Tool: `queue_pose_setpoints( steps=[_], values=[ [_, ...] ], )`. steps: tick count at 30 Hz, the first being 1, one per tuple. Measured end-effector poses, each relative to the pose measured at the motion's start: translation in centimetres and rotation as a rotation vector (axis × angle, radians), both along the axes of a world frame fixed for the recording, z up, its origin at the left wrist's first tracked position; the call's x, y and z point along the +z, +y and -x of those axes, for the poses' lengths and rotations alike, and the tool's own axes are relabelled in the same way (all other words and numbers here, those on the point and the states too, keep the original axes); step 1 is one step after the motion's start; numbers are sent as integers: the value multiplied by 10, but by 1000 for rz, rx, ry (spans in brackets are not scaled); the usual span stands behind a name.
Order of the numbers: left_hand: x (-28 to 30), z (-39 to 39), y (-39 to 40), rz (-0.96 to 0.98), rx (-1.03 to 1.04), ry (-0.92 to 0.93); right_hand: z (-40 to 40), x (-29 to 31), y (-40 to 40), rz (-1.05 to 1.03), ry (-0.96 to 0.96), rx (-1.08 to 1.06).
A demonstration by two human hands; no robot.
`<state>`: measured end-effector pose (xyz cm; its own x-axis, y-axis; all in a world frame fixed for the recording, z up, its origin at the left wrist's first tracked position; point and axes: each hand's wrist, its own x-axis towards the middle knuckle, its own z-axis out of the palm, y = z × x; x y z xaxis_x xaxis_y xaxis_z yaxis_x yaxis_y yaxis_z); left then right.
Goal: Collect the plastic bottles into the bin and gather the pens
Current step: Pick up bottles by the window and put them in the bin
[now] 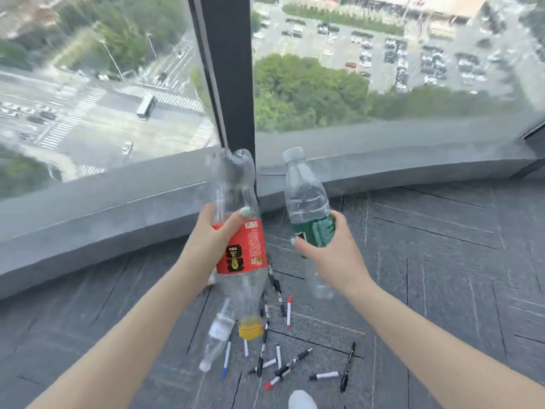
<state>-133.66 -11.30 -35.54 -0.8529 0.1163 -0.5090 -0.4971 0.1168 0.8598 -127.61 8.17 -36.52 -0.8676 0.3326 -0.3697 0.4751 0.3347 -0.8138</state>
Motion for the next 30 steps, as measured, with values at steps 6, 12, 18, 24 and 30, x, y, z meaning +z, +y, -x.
queue_pose_setpoints(
  steps=[6,12,18,24,30],
  values=[
    [218,-29,-72,-160,234,80,-11,190,-59,138,45,137],
    [385,-61,-138,-183,406,240,3,360,-109,262,143,283],
    [502,-118,-181,-216,582,354,-1,503,-154,338,359,439],
    [563,-218,-205,-221,634,499,-51,558,-203,473,405,672],
    [569,-334,-206,-155,1021,568,-125,559,-254,559,360,903]
  ],
)
